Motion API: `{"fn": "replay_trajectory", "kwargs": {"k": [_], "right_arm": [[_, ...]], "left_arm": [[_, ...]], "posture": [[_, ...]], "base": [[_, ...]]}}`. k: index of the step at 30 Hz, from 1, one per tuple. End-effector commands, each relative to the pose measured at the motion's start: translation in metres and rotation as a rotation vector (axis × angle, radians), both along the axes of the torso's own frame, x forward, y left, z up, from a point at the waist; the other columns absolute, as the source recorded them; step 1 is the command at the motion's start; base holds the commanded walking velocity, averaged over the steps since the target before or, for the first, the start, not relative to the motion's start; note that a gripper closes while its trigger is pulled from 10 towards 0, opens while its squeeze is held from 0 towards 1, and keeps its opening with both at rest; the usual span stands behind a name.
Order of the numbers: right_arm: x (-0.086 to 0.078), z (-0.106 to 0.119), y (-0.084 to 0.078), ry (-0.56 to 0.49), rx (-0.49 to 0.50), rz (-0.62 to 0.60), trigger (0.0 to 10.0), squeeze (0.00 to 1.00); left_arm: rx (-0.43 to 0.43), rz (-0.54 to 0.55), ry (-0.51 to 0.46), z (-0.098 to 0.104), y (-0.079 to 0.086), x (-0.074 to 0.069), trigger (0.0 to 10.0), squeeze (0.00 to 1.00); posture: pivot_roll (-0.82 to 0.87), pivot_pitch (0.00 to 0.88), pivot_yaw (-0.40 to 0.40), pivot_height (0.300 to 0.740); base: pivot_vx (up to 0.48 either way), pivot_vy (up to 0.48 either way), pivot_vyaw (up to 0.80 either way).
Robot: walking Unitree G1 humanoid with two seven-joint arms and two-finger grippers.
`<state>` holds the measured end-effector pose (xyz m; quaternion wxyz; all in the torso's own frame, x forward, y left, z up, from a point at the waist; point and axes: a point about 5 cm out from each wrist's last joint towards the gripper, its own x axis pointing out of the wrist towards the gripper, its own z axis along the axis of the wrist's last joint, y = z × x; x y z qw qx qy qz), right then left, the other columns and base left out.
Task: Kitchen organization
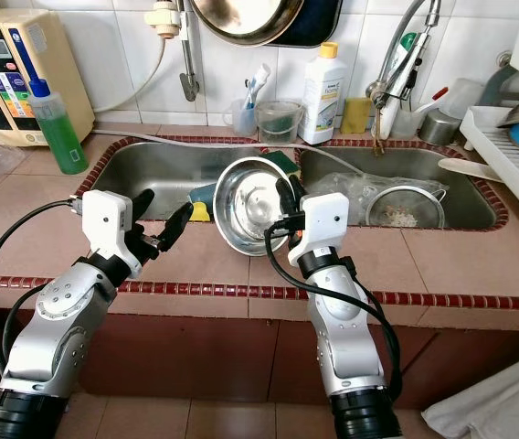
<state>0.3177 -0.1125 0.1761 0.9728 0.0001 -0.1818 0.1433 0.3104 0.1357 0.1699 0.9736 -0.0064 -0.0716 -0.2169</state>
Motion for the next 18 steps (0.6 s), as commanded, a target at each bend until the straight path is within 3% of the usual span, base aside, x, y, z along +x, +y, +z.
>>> {"fn": "replay_trajectory", "kwargs": {"k": [1,12,18], "right_arm": [[-0.0006,0.0025,-0.0017,-0.013,0.0,-0.003,10.0,0.0],[-0.0017,0.001,-0.0023,-0.005,-0.004,-0.002,10.0,0.0],[-0.0018,0.0011,-0.0016,-0.004,-0.004,0.004,10.0,0.0]], "left_arm": [[0.005,-0.004,-0.007,0.0028,0.0004,-0.0014,10.0,0.0],[-0.006,-0.007,-0.005,0.0033,0.001,-0.0027,10.0,0.0],[-0.013,-0.004,-0.003,0.0038,0.0014,-0.0026,10.0,0.0]], "posture": [[-0.08,0.063,0.017,0.74],[-0.09,0.081,0.016,0.74],[-0.08,0.083,0.014,0.74]], "base": [[0.0,0.0,0.0],[0.0,0.0,0.0],[0.254,0.0,0.0]]}}
